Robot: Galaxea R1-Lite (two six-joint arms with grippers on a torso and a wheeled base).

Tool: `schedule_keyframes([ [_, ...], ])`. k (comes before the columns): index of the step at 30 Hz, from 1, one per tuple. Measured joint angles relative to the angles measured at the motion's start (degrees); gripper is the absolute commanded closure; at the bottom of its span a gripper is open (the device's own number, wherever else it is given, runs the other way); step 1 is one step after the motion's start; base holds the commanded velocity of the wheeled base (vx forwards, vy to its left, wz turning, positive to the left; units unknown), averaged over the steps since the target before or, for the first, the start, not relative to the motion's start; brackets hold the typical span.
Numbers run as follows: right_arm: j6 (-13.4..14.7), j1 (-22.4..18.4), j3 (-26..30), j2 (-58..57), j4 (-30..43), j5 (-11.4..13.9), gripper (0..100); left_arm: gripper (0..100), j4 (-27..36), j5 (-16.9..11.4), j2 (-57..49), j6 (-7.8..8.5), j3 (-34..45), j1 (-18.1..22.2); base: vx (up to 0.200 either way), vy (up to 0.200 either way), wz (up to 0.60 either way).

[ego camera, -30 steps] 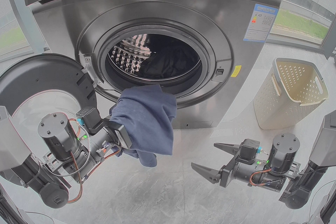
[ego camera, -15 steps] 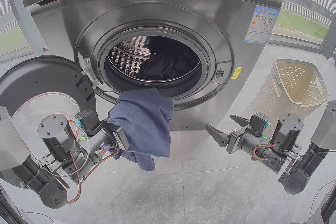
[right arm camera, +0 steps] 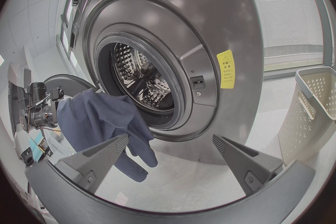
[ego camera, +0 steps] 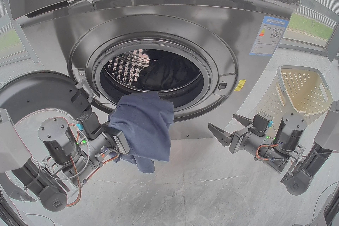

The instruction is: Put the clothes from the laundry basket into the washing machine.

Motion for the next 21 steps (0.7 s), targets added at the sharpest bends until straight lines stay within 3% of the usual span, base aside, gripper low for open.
schedule_keyframes([
  [15,0.1,0.0,0.3,0.0,0.0,0.0,0,100,0.0,0.0,0.4,0.29,0.0,0.0,0.000,0.000,0.00],
  [21,0.1,0.0,0.4,0.0,0.0,0.0,0,100,0.0,0.3,1.0,0.33,-0.1,0.0,0.200,0.000,0.00],
])
